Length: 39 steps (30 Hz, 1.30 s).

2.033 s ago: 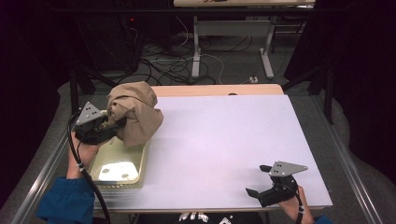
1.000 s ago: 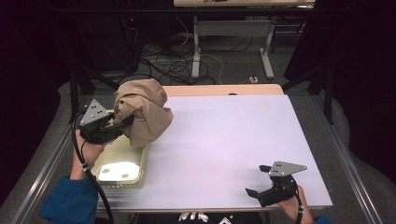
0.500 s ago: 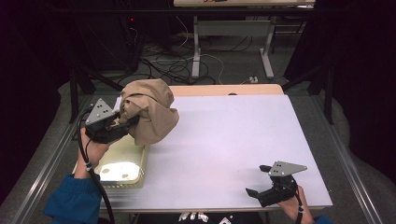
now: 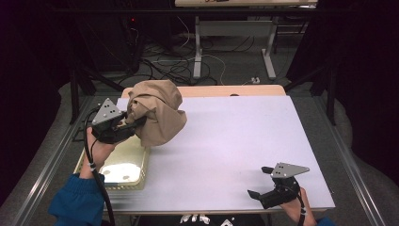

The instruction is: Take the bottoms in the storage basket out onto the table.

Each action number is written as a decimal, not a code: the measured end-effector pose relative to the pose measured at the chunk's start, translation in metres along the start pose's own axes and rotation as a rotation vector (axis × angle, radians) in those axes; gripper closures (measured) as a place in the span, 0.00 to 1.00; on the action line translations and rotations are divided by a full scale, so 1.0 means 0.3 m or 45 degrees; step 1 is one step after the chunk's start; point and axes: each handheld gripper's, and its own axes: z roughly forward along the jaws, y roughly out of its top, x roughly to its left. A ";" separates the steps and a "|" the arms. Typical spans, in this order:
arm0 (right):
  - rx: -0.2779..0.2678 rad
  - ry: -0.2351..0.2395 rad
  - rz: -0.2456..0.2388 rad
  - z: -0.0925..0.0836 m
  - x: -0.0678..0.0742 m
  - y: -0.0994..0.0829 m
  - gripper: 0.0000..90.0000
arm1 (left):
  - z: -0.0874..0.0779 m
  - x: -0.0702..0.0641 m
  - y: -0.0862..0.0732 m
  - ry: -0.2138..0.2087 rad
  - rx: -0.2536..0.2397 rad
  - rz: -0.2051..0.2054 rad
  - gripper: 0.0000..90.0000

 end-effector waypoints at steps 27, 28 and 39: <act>-0.006 0.002 -0.011 0.002 -0.003 -0.001 0.00 | 0.044 -0.049 0.038 -0.061 -0.012 0.036 0.67; -0.005 0.000 -0.011 0.002 -0.003 -0.001 0.00 | 0.045 -0.050 0.039 -0.063 -0.012 0.041 0.67; 0.008 0.002 -0.014 0.000 -0.004 0.000 0.00 | 0.062 -0.077 0.056 -0.092 -0.027 0.058 0.67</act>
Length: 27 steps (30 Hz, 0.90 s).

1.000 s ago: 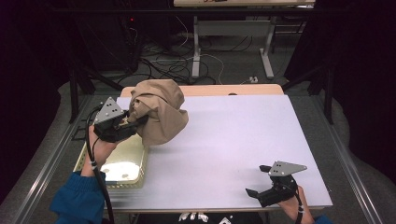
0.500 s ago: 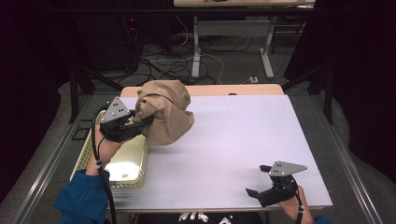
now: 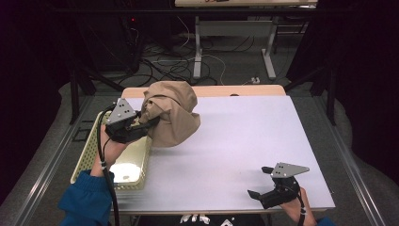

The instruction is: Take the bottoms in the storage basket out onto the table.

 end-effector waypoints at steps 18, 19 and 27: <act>-0.008 0.001 0.002 0.001 0.000 -0.001 0.00 | 0.054 -0.039 0.021 -0.071 0.007 0.026 0.67; -0.007 -0.001 0.004 0.001 0.000 -0.001 0.00 | 0.058 -0.042 0.022 -0.073 0.007 0.027 0.67; -0.008 0.000 0.002 0.000 0.001 -0.001 0.00 | 0.089 -0.061 0.023 -0.108 0.015 0.016 0.67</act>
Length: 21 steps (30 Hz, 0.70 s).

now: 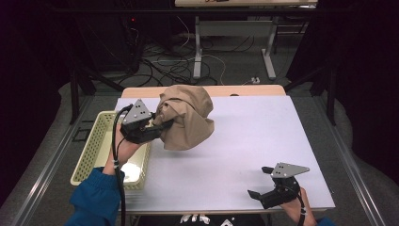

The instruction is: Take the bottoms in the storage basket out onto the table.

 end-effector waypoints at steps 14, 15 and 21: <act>-0.006 -0.005 0.002 0.000 0.001 0.000 0.00 | 0.032 -0.012 0.002 -0.009 0.008 0.012 0.67; -0.005 -0.006 0.002 0.000 0.001 0.000 0.00 | 0.034 -0.012 0.002 -0.009 0.009 0.012 0.67; -0.005 -0.005 0.002 0.000 0.001 0.000 0.00 | 0.052 -0.023 -0.001 -0.005 0.006 0.004 0.67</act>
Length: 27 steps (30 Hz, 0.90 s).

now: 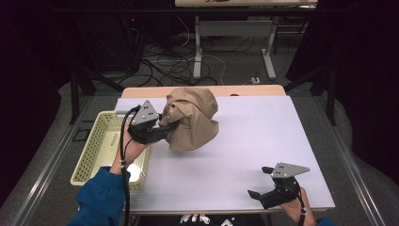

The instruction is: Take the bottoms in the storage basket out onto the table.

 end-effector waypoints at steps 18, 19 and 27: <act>-0.009 0.000 0.001 0.003 0.000 -0.001 0.00 | 0.039 -0.027 0.002 -0.015 0.013 0.010 0.67; -0.009 0.000 0.001 0.002 0.000 -0.001 0.00 | 0.042 -0.028 0.002 -0.012 0.011 0.013 0.67; -0.009 0.000 0.001 0.002 0.000 -0.001 0.00 | 0.059 -0.036 0.001 -0.008 0.006 0.006 0.67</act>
